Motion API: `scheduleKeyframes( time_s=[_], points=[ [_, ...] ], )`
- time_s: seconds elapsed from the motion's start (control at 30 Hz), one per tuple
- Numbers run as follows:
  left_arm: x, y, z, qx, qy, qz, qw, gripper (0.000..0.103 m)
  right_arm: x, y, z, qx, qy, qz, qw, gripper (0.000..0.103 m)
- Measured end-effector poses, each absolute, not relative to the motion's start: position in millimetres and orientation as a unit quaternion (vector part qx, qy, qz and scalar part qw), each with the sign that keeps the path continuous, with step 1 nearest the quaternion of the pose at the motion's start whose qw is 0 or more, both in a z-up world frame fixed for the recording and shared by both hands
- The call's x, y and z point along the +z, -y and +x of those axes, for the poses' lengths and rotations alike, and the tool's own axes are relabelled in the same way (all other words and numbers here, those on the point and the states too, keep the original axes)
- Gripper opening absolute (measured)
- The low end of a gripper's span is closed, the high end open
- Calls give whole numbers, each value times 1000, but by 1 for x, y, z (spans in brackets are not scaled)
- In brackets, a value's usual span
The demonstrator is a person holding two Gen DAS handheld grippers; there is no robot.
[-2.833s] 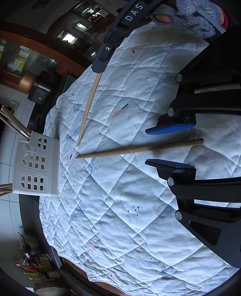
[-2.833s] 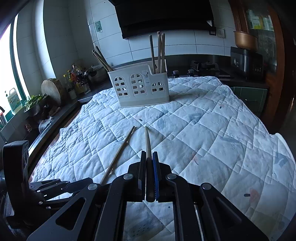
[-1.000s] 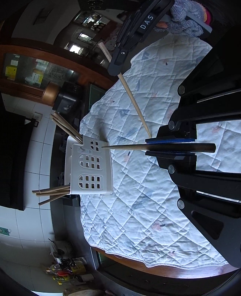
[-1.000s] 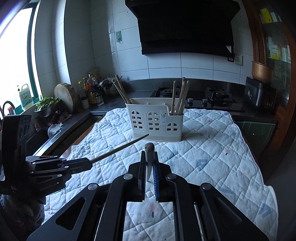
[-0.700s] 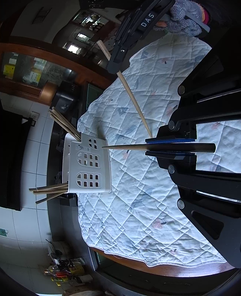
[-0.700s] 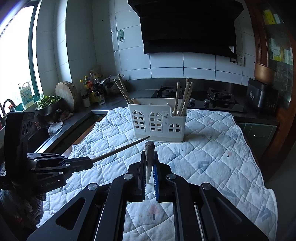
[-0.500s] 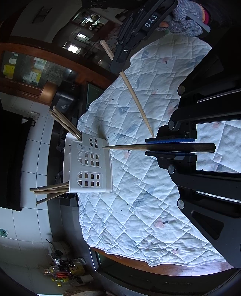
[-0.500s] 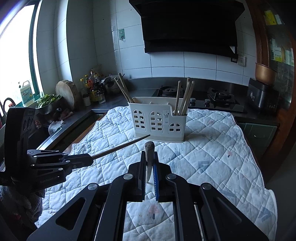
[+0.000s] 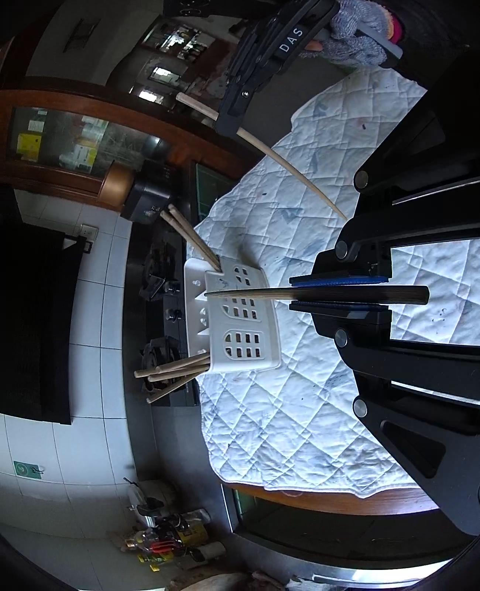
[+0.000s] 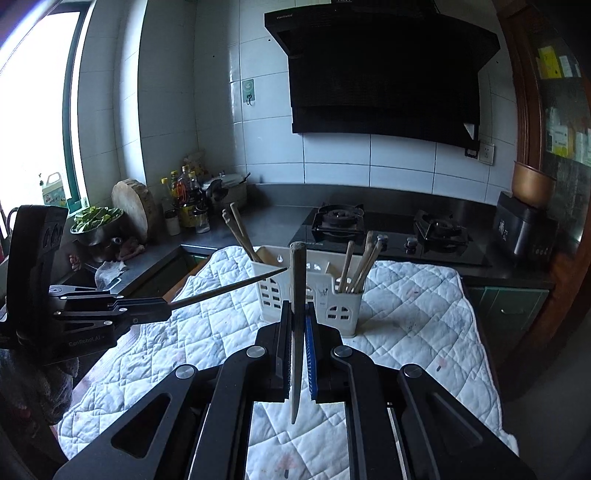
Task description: Organize utensils
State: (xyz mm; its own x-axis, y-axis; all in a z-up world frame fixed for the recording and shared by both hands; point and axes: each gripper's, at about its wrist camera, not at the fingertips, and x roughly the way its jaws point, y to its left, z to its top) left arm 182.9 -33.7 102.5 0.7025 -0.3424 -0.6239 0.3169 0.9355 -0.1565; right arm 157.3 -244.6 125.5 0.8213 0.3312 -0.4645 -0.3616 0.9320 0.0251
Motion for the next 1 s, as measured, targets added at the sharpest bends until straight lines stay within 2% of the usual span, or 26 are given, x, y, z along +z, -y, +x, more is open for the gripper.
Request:
scheduleKeyframes(
  time_s=[0.27, 0.57, 1.0],
  points=[
    [127, 25, 232, -160, -381, 15, 910, 6, 166, 241, 183, 168, -203, -53, 963, 7],
    [125, 34, 289, -136, -442, 65, 884, 6, 204, 232, 228, 163, -180, -52, 969, 7],
    [111, 46, 318, -150, -469, 66, 868, 7, 205, 229, 285, 143, -178, -31, 973, 7]
  ],
)
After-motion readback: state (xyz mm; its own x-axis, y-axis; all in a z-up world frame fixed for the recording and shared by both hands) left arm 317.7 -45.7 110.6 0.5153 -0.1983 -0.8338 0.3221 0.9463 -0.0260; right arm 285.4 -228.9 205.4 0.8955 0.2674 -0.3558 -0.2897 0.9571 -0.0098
